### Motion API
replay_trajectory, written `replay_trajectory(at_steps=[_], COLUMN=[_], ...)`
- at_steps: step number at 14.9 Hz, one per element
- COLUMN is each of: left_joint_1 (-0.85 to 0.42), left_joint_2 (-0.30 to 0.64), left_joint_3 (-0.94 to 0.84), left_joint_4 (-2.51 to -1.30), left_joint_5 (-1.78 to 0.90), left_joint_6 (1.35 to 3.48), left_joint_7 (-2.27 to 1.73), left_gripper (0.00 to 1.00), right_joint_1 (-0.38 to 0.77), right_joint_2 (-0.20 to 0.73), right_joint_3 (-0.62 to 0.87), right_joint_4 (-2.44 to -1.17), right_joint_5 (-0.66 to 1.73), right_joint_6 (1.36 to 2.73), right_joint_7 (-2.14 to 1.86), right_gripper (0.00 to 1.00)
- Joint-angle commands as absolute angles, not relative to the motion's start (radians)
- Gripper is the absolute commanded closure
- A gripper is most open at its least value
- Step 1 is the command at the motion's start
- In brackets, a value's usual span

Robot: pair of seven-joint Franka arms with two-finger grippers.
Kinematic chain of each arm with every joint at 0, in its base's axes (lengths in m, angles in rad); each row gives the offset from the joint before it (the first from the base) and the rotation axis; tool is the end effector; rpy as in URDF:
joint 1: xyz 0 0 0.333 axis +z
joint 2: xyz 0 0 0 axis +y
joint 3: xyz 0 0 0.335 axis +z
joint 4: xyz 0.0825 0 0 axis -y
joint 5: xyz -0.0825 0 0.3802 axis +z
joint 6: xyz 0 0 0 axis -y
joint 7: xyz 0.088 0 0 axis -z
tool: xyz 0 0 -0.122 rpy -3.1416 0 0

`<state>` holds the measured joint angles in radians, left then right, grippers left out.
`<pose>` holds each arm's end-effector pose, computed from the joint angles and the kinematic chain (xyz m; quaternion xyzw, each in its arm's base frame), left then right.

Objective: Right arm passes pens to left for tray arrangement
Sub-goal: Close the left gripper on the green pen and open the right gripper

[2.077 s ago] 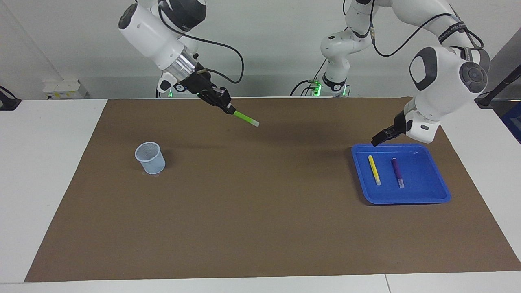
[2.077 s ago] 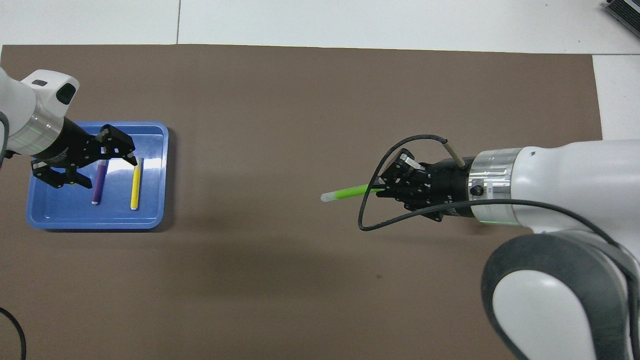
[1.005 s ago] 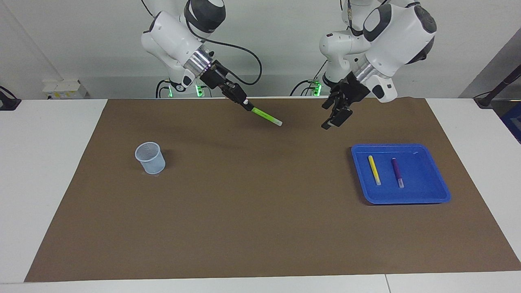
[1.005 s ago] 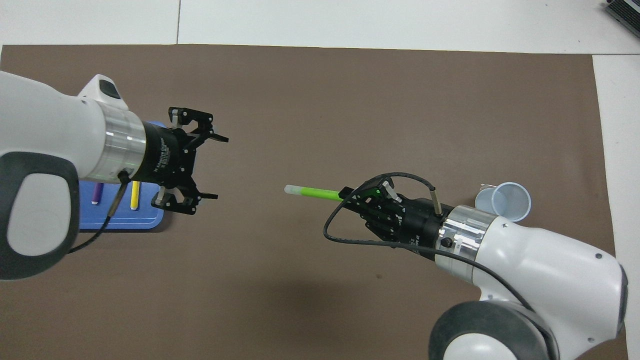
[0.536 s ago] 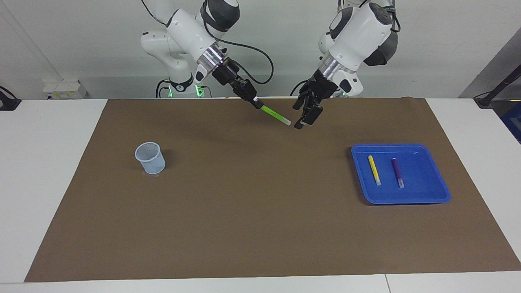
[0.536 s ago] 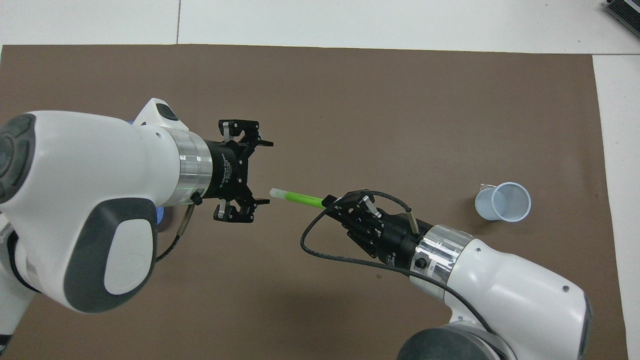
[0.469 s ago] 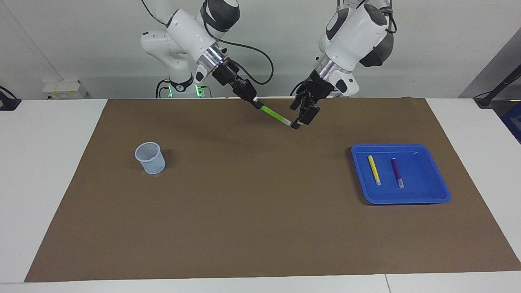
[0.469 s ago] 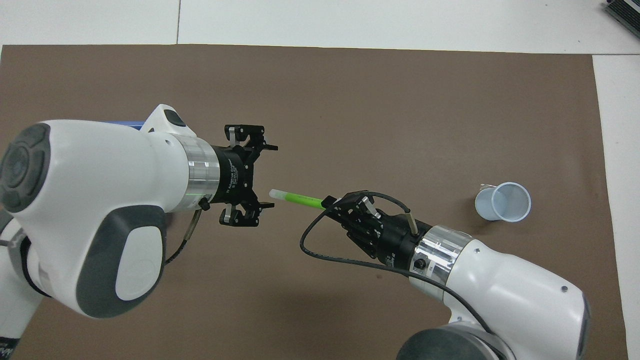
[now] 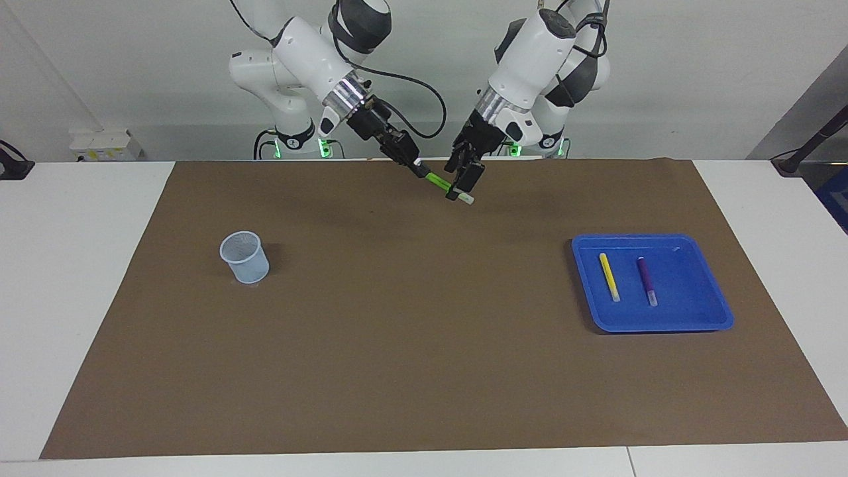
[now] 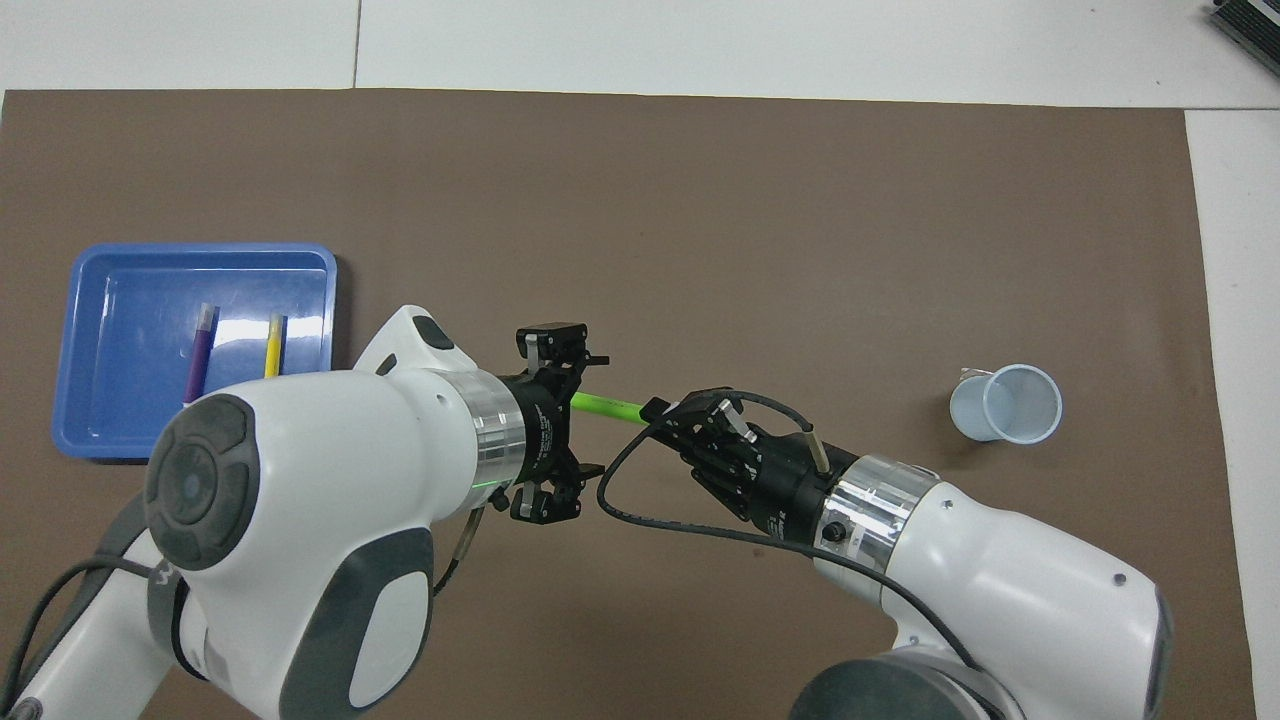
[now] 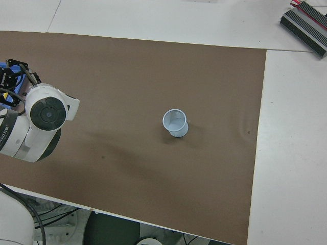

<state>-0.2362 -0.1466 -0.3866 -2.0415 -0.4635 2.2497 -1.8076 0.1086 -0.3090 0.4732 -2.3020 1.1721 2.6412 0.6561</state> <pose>0.4291 -0.3420 0.5466 0.7389 0.6283 -0.1039 0.2199 0.4203 0.2764 0.5266 -0.8019 0.4015 -0.0316 0.4414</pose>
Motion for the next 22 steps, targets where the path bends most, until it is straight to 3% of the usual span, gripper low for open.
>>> replay_trajectory(at_steps=[1,3,9,11,15,19,22], left_joint_1=[-0.256,-0.256,-0.279,-0.279,-0.281,-0.281,-0.279], left_joint_2=[-0.193,-0.193,-0.204,-0.204,-0.202,-0.202,-0.204], left_joint_3=[-0.370,-0.370,-0.370,-0.371,-0.370,-0.370,-0.370], left_joint_4=[-2.103,-2.109,-2.145,-2.145,-2.131,-2.126,-2.120], left_joint_5=[-0.479,-0.479,-0.479,-0.479,-0.479,-0.476,-0.477], left_joint_6=[2.296,2.310,2.382,2.379,2.353,2.320,2.298], left_joint_7=[-1.830,-1.839,-1.865,-1.864,-1.856,-1.858,-1.867], left_gripper=[0.02,0.07,0.10,0.19,0.44,1.00,1.00], right_joint_1=[0.114,0.114,0.112,0.112,0.112,0.112,0.110], right_joint_2=[-0.330,-0.330,-0.328,-0.328,-0.328,-0.328,-0.328], right_joint_3=[0.471,0.471,0.471,0.471,0.471,0.471,0.471], right_joint_4=[-2.321,-2.321,-2.319,-2.319,-2.319,-2.319,-2.319], right_joint_5=[1.213,1.213,1.215,1.213,1.213,1.213,1.215], right_joint_6=[2.654,2.652,2.649,2.649,2.648,2.648,2.648], right_joint_7=[0.609,0.607,0.592,0.592,0.591,0.586,0.584], right_gripper=[1.00,1.00,1.00,1.00,1.00,1.00,1.00])
